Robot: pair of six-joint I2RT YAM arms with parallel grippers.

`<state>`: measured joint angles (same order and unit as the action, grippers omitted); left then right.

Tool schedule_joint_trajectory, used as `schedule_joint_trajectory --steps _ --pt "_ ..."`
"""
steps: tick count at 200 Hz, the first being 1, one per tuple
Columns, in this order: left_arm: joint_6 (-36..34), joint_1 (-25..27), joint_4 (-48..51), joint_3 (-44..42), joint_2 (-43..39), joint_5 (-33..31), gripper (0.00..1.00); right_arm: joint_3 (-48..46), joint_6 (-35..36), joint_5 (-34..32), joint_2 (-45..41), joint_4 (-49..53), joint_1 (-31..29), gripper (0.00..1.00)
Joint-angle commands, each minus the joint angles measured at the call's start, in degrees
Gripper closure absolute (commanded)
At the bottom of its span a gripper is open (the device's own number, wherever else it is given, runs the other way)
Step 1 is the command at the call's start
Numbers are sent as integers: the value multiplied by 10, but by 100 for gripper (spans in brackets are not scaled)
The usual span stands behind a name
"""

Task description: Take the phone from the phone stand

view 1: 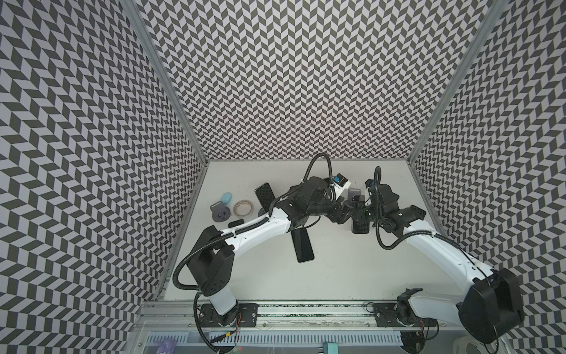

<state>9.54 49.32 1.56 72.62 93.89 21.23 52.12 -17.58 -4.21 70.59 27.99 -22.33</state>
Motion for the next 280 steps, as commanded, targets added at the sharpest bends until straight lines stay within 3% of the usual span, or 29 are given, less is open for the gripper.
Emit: schedule_joint_trajectory --steps 1,62,116,159,174,209,280 --pt "19 10 -18 -63 -50 -18 23 -19 -15 11 -40 -21 -2 37" --pt "33 59 -5 -161 -126 -95 23 -103 -47 46 -120 1 -7 38" --pt "51 121 3 -205 -152 -150 22 -120 -75 9 -171 50 -45 39" --pt "91 166 -22 -245 -161 -166 22 -111 -124 -12 -157 81 -71 39" --pt "103 178 -28 -256 -163 -174 22 -125 -141 0 -160 69 -84 48" --pt "127 200 -32 -277 -169 -189 22 -155 -195 -20 -174 64 -135 48" --pt "174 238 -25 -332 -211 -234 22 -196 -248 -43 -121 39 -230 47"
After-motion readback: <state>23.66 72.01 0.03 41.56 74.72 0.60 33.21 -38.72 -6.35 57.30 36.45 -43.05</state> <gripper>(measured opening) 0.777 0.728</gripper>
